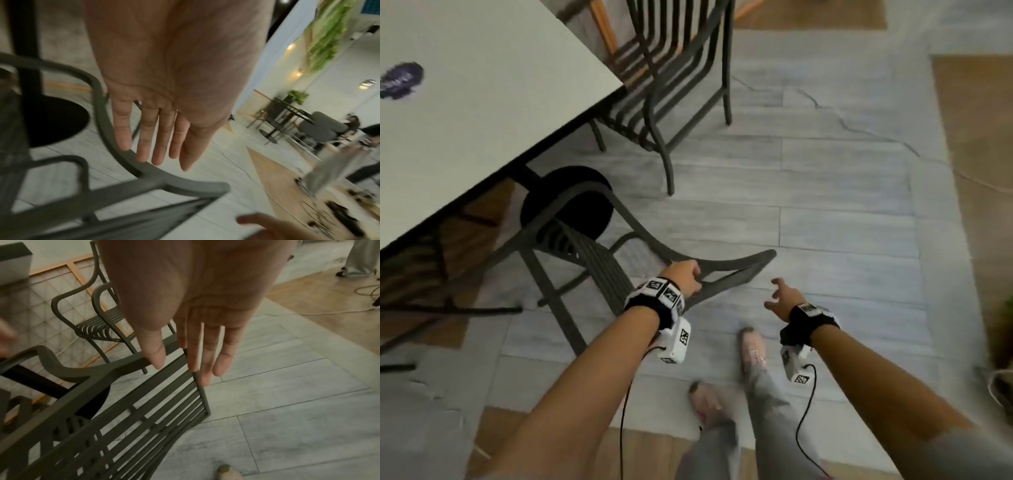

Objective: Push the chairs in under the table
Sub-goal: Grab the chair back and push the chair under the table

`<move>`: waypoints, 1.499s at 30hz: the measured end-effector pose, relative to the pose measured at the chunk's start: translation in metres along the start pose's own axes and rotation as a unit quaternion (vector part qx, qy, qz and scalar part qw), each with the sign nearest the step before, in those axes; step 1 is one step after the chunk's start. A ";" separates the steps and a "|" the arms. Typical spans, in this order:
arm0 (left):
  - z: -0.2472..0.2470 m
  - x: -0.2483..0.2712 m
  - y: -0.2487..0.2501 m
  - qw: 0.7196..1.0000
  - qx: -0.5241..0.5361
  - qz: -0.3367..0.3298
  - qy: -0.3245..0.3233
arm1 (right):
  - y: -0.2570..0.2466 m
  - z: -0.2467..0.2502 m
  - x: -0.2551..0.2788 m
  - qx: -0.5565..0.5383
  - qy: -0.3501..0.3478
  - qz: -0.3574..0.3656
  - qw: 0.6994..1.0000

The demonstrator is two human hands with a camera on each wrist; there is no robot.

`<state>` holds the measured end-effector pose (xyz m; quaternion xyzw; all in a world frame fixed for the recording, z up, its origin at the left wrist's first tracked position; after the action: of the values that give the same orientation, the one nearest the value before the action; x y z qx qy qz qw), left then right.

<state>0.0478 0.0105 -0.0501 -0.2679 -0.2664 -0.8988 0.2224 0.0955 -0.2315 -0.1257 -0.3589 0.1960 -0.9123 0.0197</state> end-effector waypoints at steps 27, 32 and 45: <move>-0.097 -0.093 0.117 0.998 0.013 0.052 -0.013 | -0.019 0.005 -0.073 -0.083 -0.023 0.151 0.985; -0.048 -0.014 0.094 0.996 0.082 0.039 0.026 | -0.044 -0.004 -0.033 -0.017 -0.068 0.227 0.971; 0.112 0.232 0.031 0.934 0.251 -0.096 0.235 | -0.053 -0.008 0.047 0.118 -0.062 0.214 0.968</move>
<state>-0.0703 -0.0059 0.1808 0.0424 -0.4474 -0.8572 0.2513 0.0606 -0.1884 -0.0806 -0.3598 0.1580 -0.8793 0.2689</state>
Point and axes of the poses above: each hand's wrist, its own x-axis away from the middle knuckle, its own z-axis out of the back of the hand, y = z × x, the point moved 7 cm from there along -x, towards the middle knuckle, and after that the axes turned 10 degrees about y, right-handed, at the moved point
